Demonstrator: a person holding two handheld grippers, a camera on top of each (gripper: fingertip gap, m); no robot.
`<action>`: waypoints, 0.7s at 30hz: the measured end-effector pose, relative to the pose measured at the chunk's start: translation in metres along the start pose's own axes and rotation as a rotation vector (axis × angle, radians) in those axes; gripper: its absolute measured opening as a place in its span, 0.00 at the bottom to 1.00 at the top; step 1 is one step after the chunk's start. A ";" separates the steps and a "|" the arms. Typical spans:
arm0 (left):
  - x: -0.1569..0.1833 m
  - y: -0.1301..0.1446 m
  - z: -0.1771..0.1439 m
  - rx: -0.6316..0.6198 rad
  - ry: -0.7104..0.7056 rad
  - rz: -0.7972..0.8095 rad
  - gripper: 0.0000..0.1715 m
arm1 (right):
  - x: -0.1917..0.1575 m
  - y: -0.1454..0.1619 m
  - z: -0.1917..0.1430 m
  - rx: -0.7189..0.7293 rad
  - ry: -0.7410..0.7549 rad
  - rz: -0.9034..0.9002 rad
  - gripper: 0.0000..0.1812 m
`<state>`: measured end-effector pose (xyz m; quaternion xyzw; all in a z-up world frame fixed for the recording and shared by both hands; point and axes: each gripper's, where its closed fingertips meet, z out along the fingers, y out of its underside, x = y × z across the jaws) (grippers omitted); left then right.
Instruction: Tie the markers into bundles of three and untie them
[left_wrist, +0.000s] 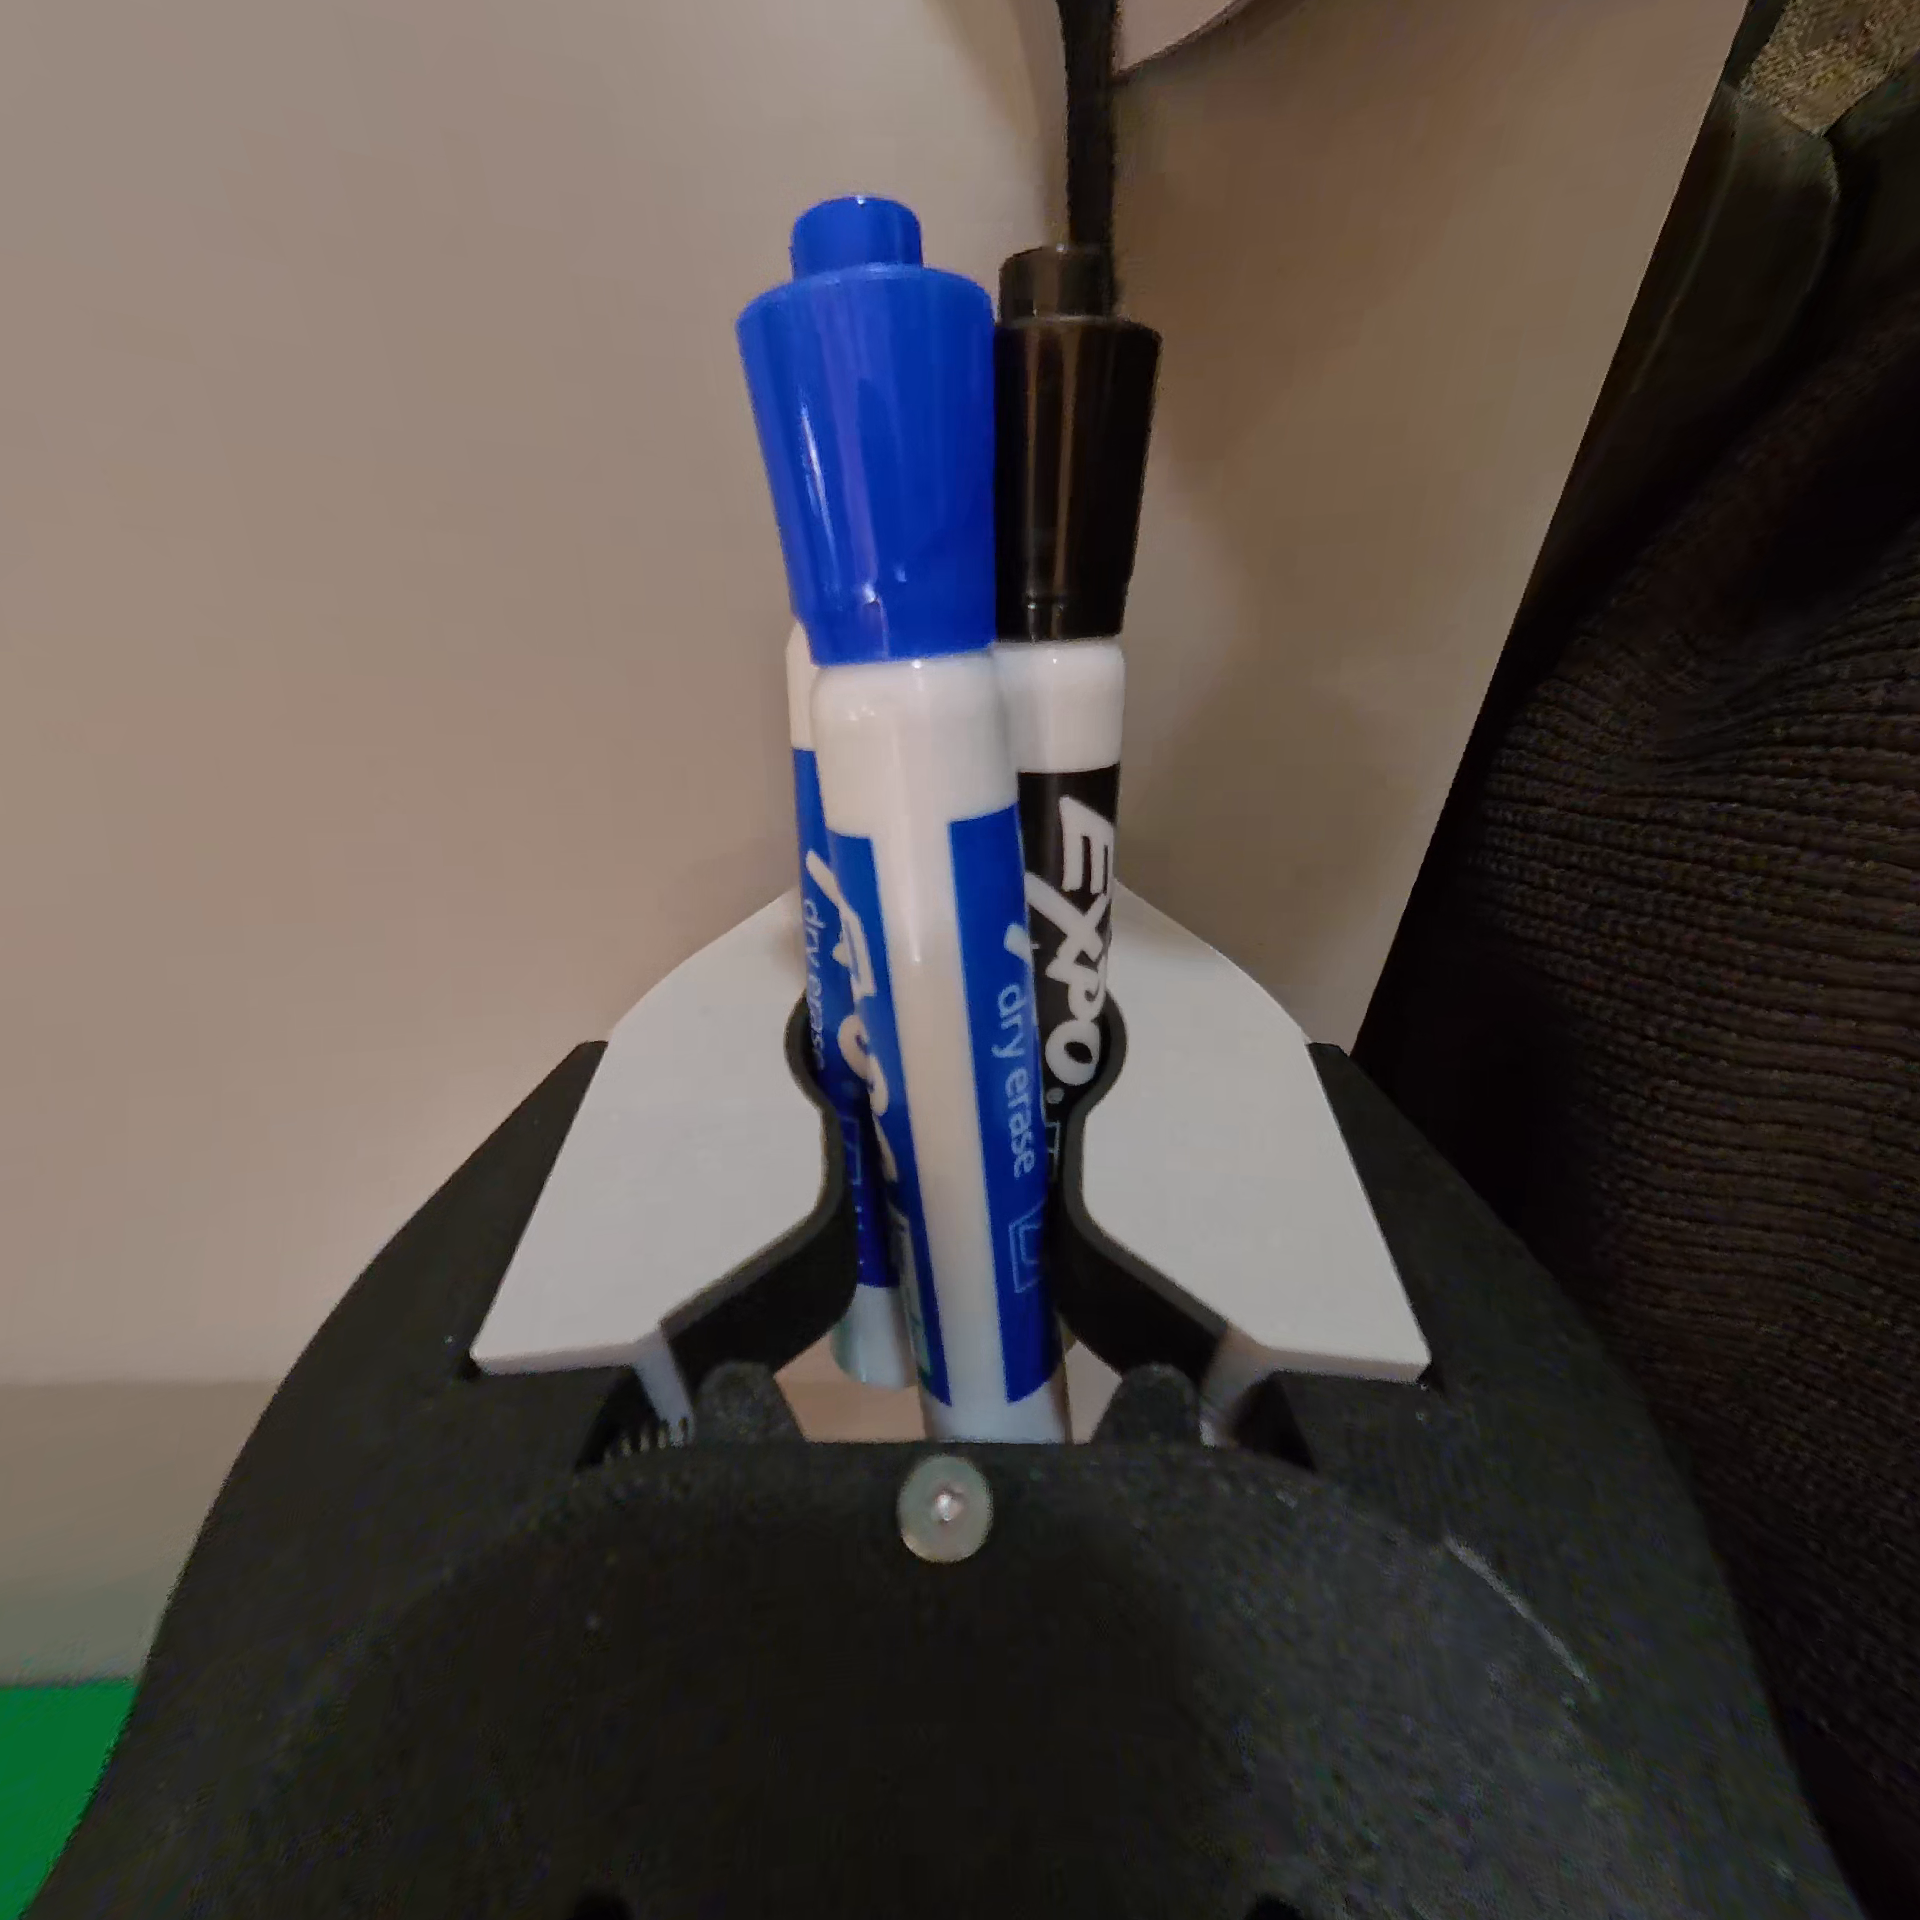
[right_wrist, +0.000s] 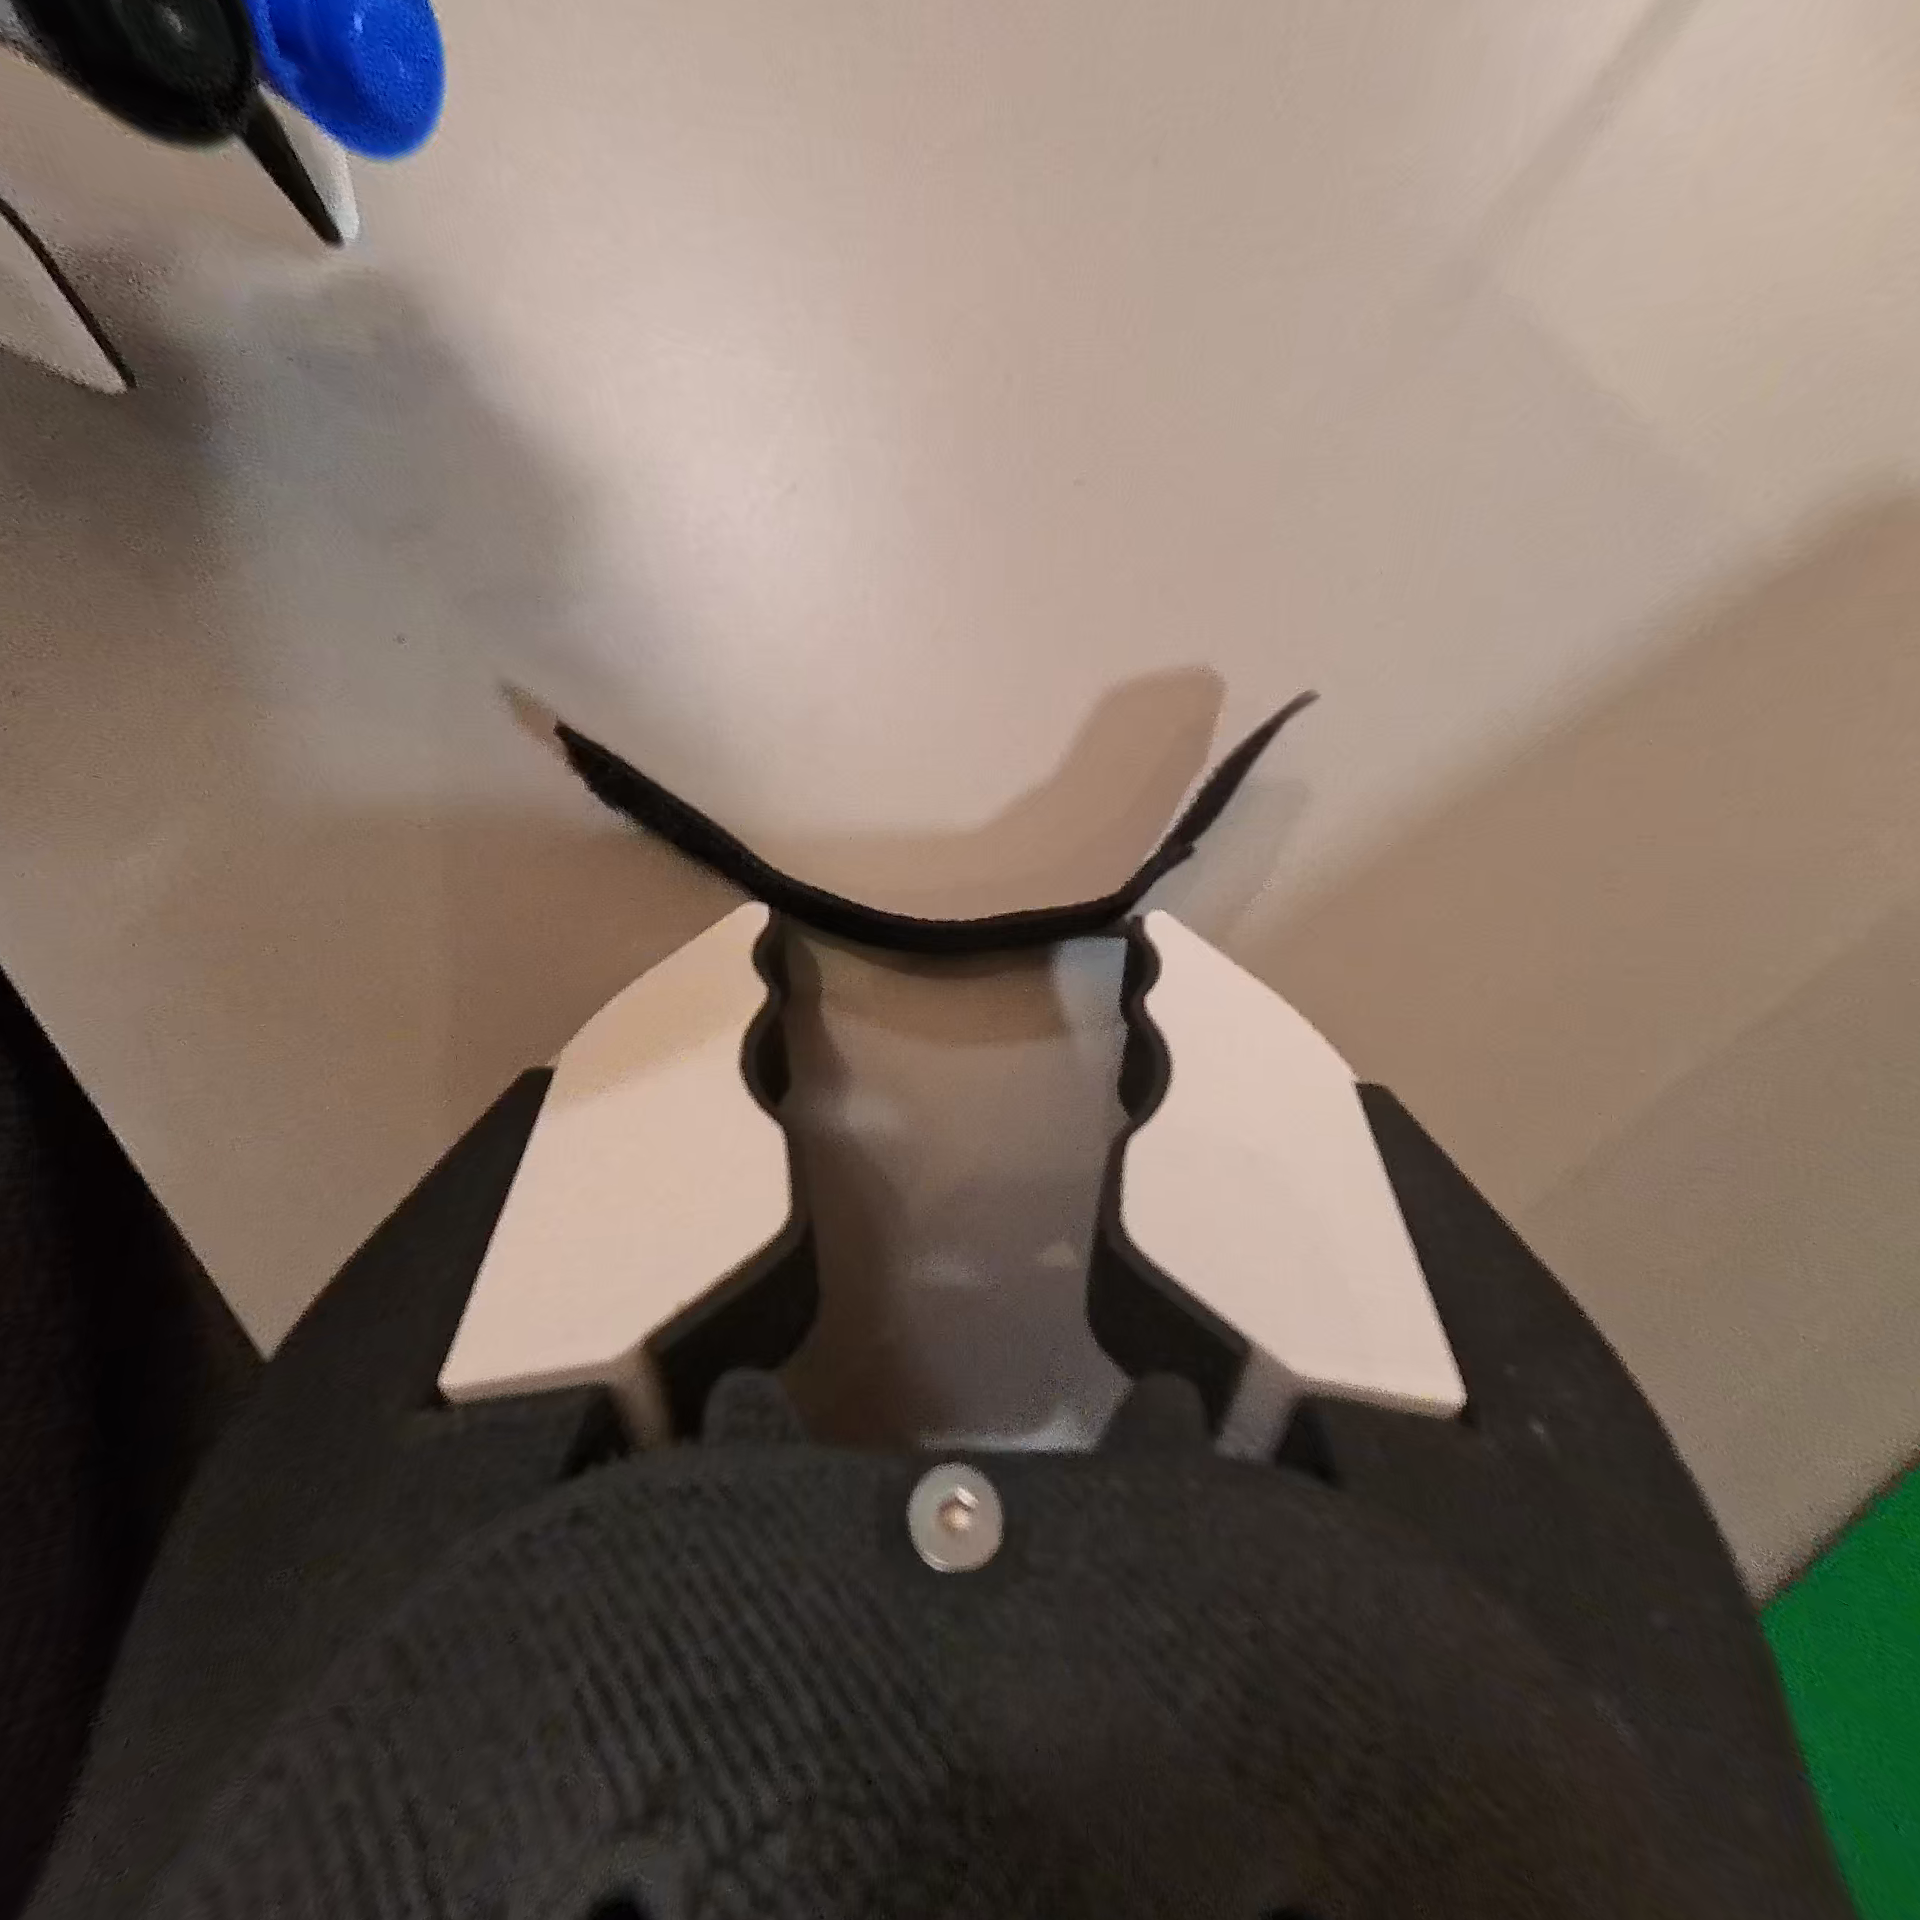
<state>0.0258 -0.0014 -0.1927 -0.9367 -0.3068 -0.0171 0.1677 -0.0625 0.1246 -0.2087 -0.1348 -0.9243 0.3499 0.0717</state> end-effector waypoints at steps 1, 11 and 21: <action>0.000 0.000 0.001 -0.003 0.002 0.001 0.27 | 0.001 -0.001 0.001 0.004 0.002 0.004 0.36; 0.002 0.003 0.002 -0.010 -0.001 -0.010 0.27 | 0.017 -0.016 0.006 0.051 -0.030 0.100 0.50; 0.005 0.010 -0.001 -0.008 -0.012 -0.030 0.27 | 0.012 -0.025 0.022 0.009 -0.033 0.105 0.61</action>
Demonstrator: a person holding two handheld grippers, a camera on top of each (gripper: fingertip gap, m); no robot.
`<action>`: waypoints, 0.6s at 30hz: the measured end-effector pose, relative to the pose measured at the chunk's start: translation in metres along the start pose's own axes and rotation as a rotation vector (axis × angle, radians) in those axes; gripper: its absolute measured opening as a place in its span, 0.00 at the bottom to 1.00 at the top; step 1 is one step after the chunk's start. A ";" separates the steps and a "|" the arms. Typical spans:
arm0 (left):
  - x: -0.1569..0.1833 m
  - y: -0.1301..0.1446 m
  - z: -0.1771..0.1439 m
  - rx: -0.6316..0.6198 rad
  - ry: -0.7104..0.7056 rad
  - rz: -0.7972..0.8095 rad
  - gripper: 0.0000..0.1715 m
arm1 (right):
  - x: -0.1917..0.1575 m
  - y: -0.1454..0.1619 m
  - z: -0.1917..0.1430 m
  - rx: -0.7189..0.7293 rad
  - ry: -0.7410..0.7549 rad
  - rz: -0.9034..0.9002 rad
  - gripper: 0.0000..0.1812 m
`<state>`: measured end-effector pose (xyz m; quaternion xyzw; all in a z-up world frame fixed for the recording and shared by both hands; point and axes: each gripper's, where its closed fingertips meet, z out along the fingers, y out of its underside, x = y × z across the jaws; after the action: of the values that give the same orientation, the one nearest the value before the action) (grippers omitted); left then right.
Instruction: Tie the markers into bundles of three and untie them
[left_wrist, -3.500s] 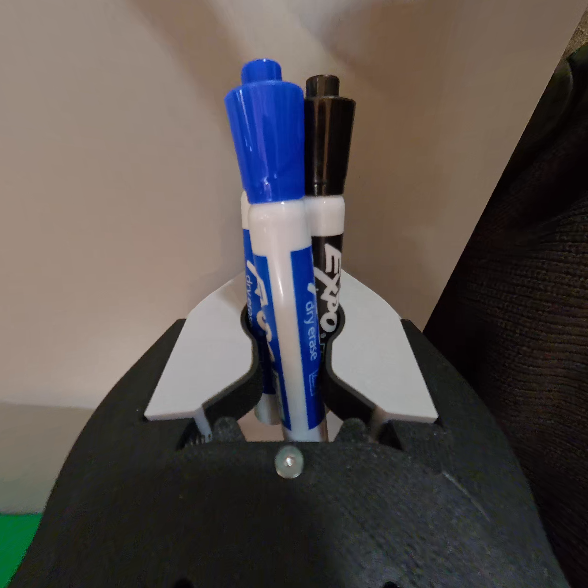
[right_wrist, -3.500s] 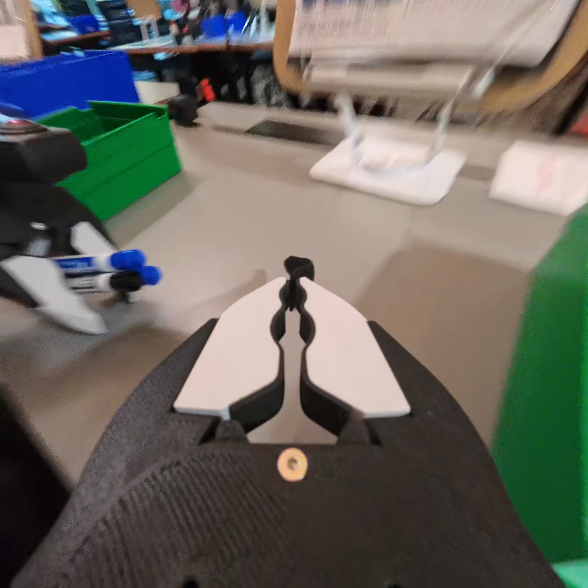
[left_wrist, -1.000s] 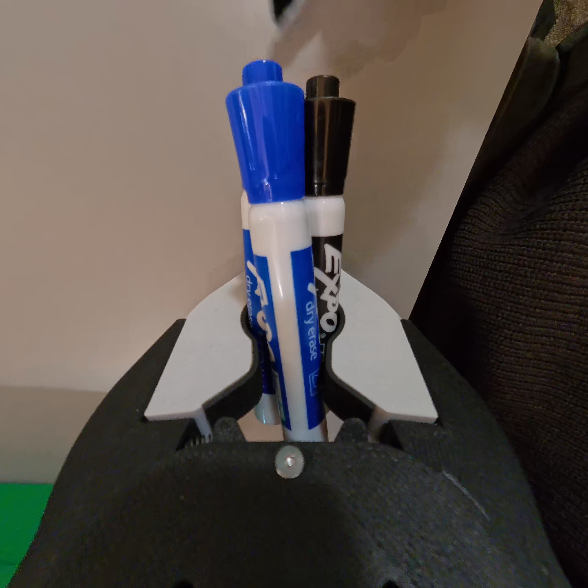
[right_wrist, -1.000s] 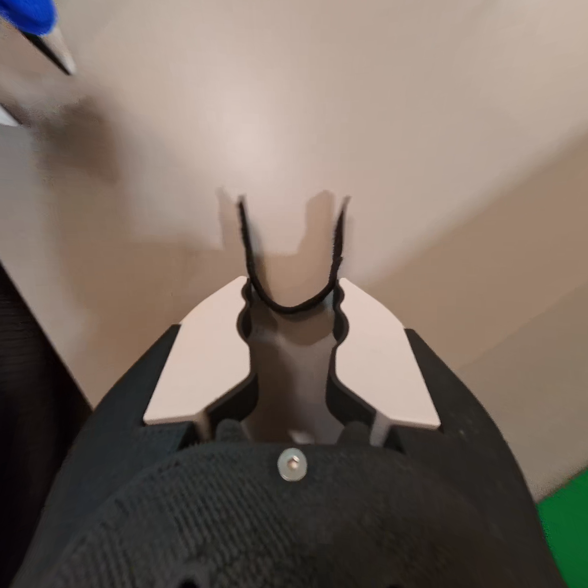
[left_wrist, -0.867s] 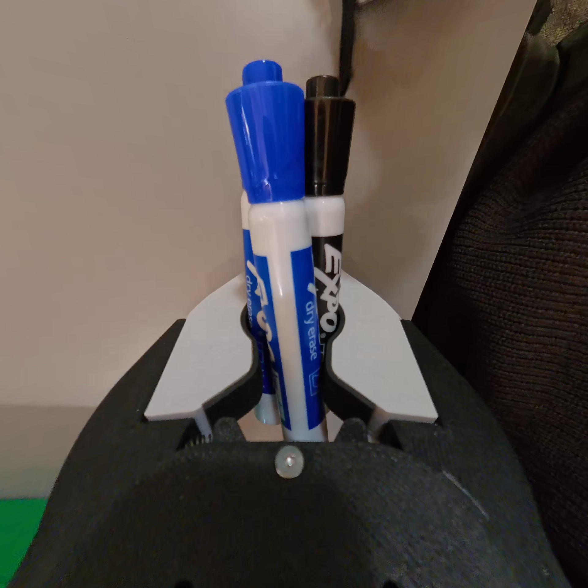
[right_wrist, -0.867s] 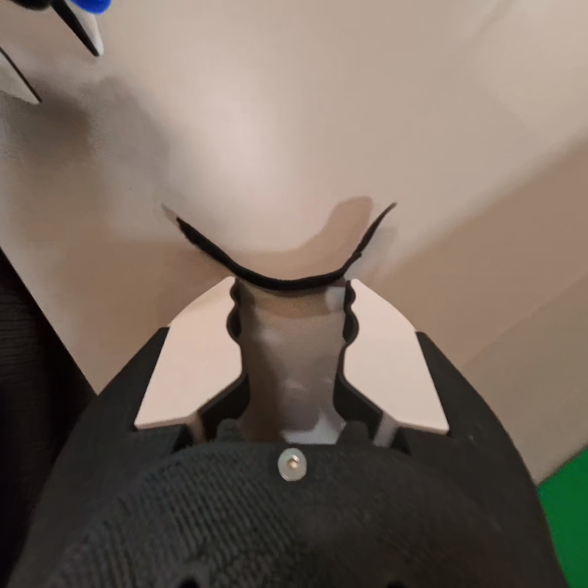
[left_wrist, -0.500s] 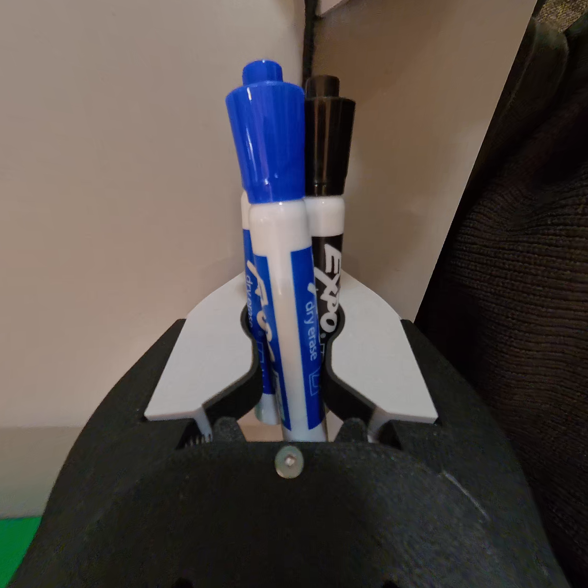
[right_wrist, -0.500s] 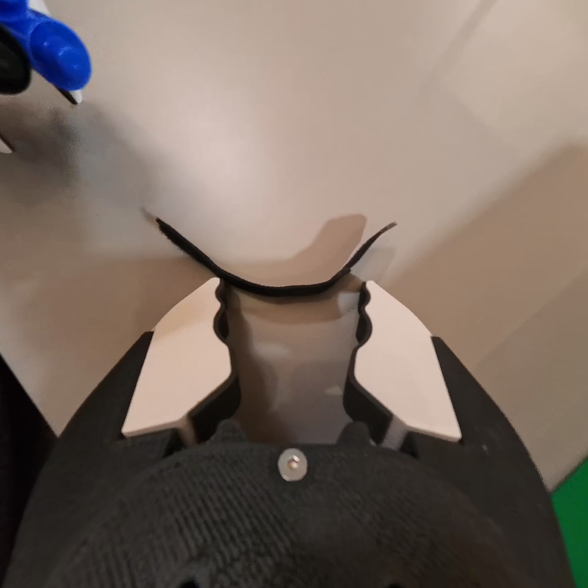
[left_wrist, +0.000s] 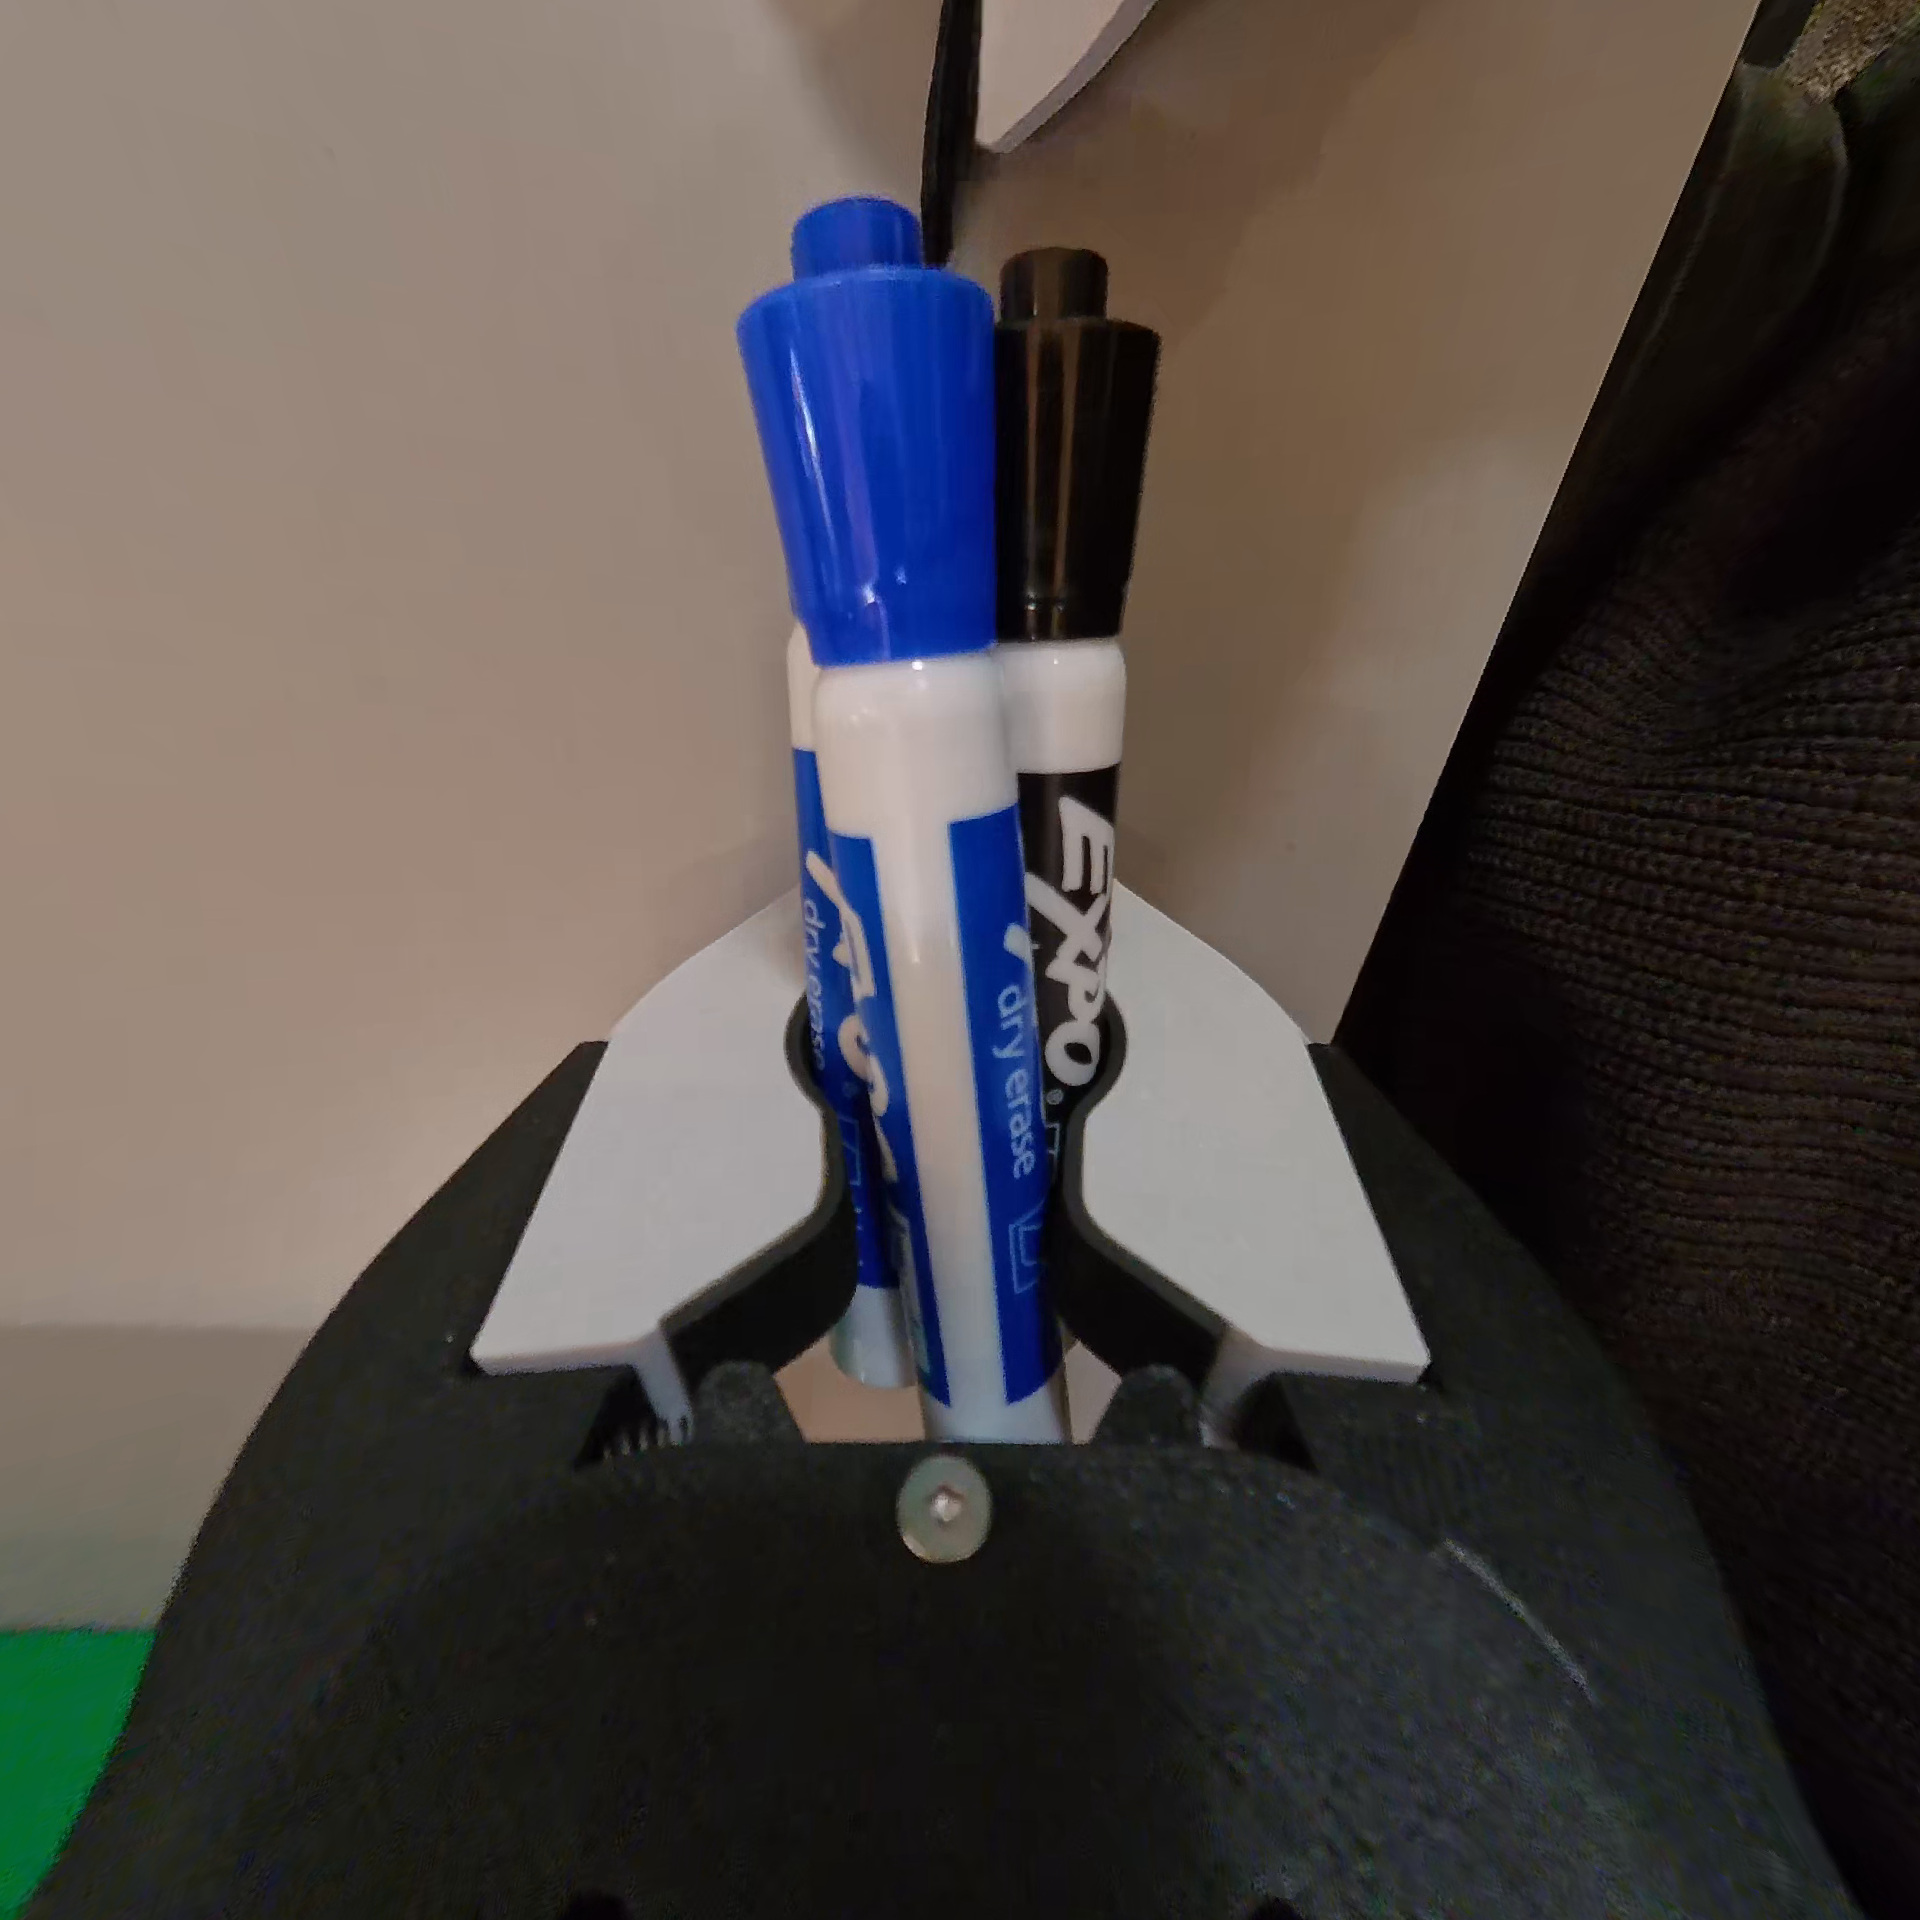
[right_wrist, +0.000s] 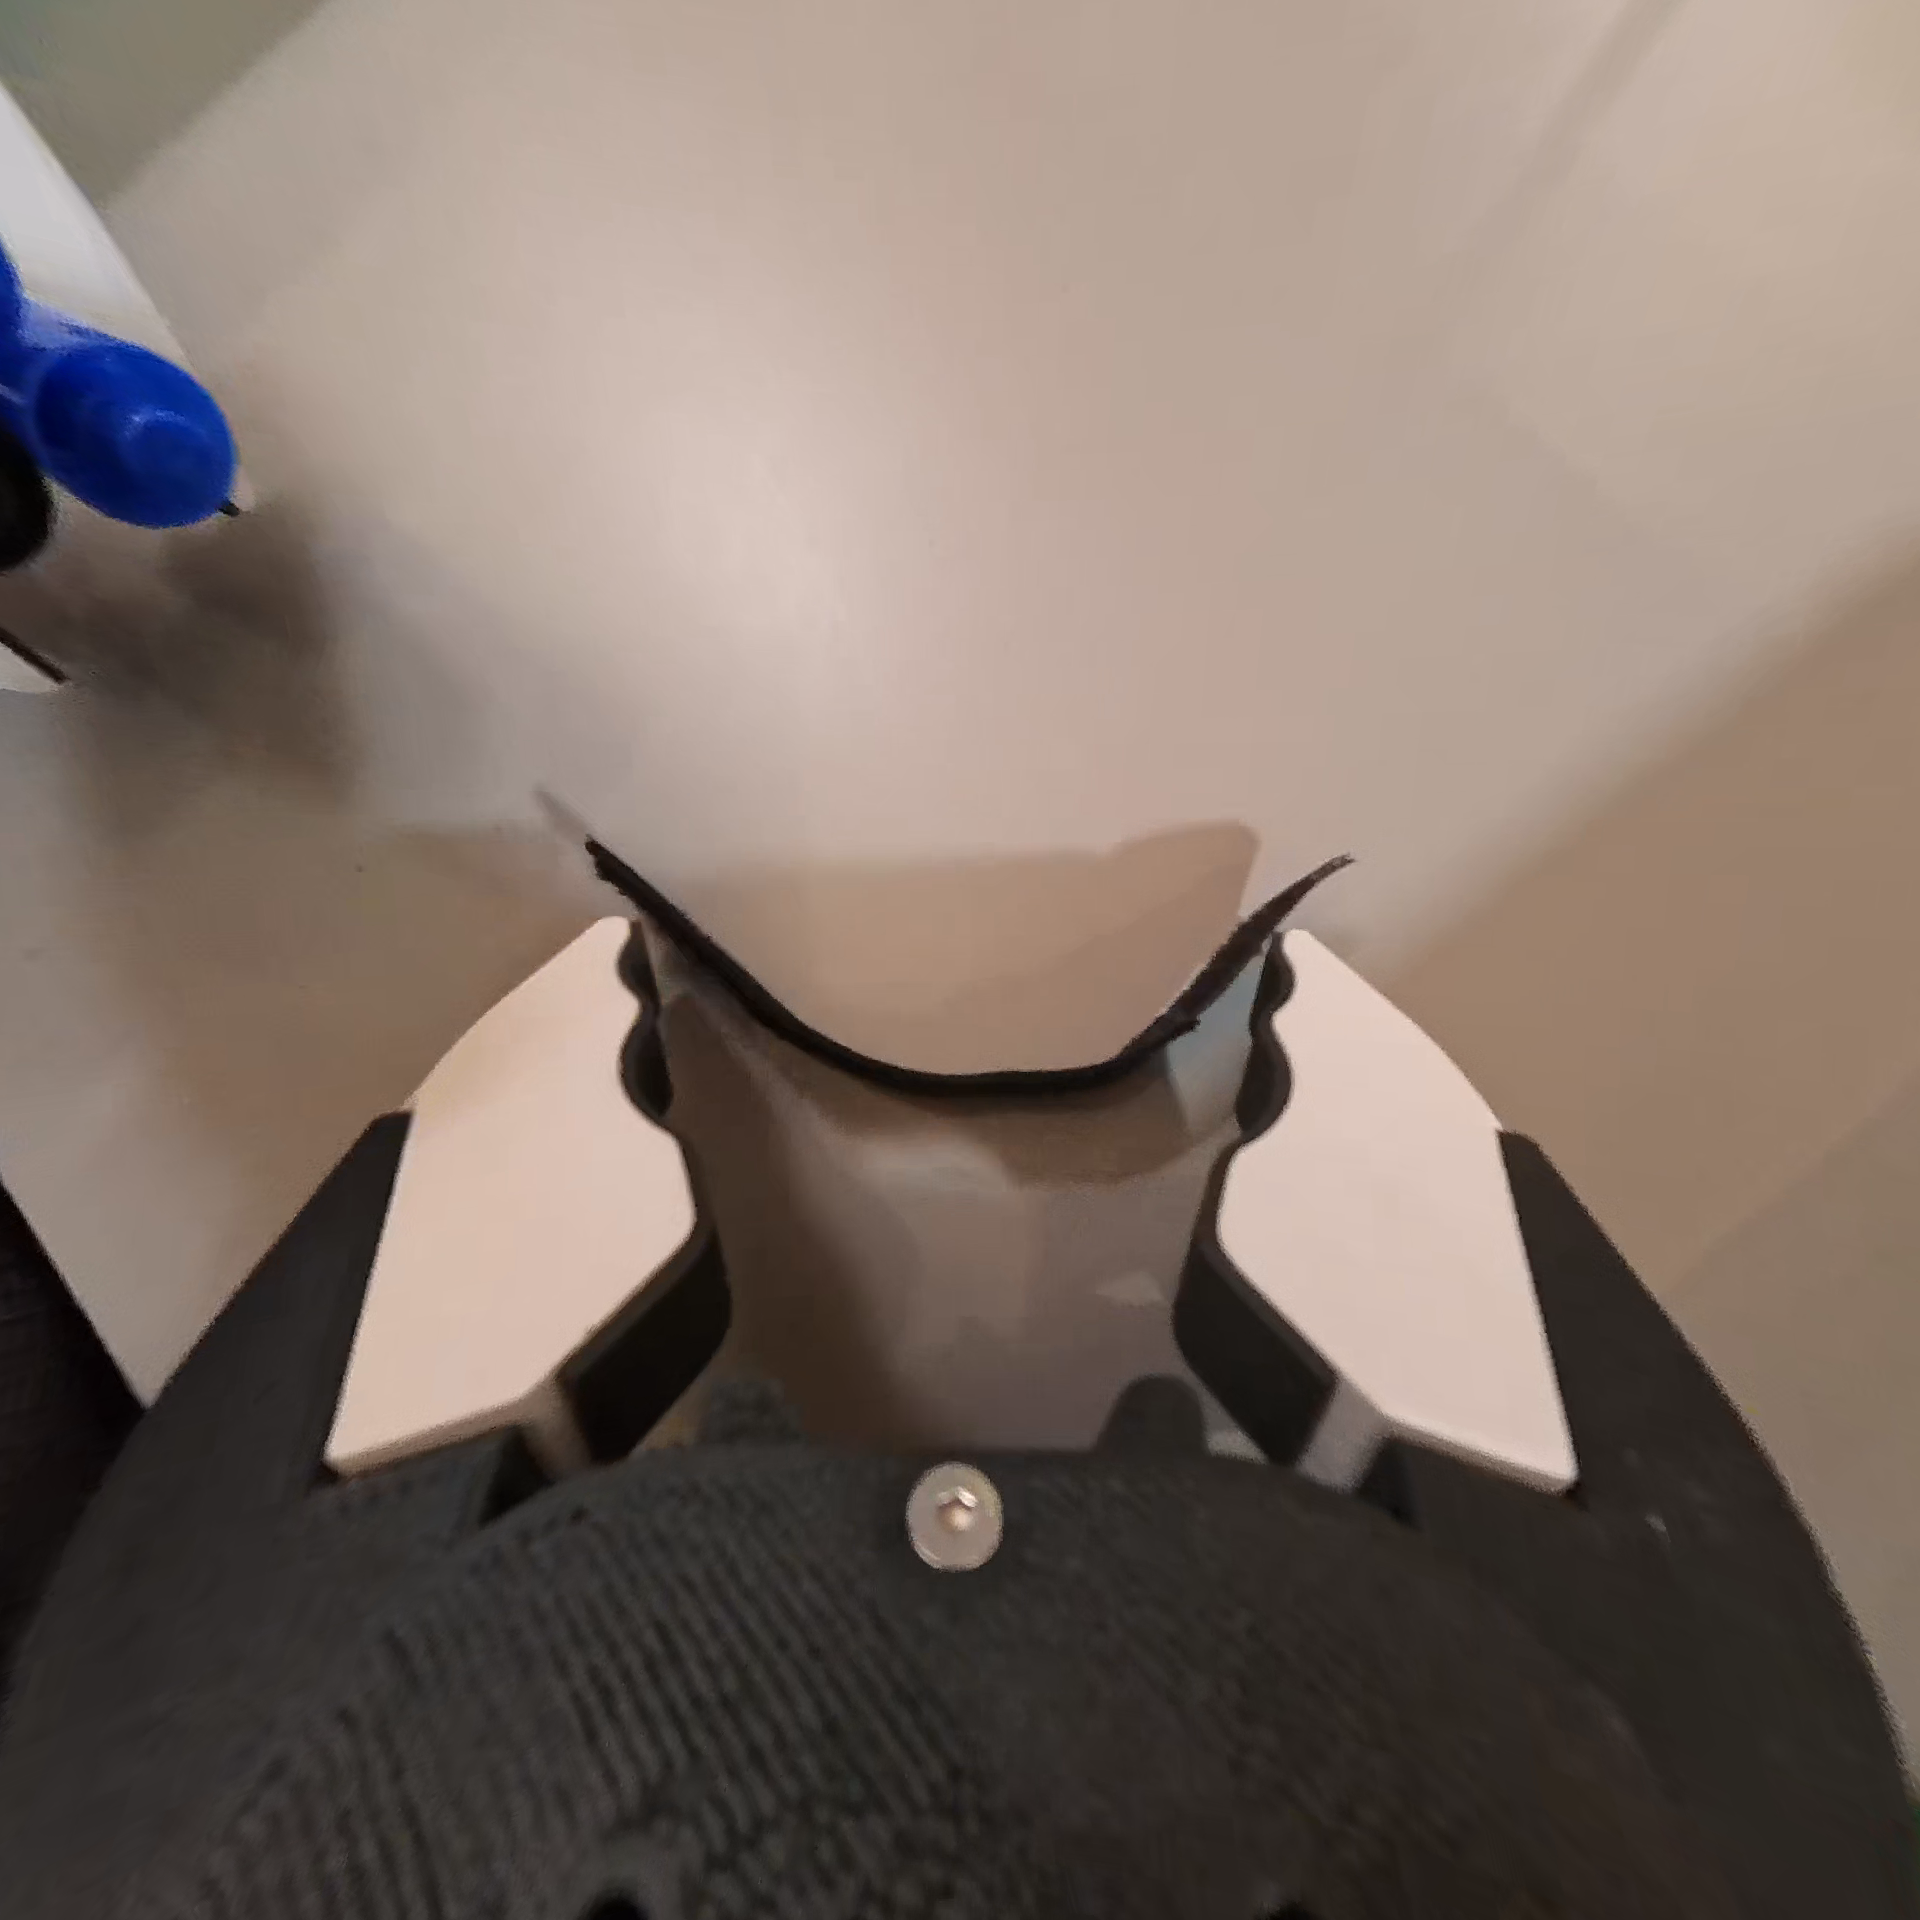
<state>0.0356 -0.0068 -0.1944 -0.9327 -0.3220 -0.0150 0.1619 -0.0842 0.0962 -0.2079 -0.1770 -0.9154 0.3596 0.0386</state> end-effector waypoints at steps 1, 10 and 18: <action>0.000 0.000 -0.001 0.001 -0.002 -0.001 0.27 | 0.002 0.002 0.002 -0.012 0.016 -0.010 0.61; 0.003 0.001 -0.004 0.003 -0.015 -0.001 0.27 | 0.003 0.001 0.003 -0.017 0.035 -0.060 0.48; -0.002 0.002 -0.007 0.017 -0.016 -0.020 0.27 | -0.037 -0.007 -0.003 0.066 -0.194 -0.032 0.37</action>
<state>0.0355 -0.0121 -0.1888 -0.9280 -0.3328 -0.0066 0.1672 -0.0506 0.0805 -0.1988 -0.1254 -0.9051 0.4044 -0.0388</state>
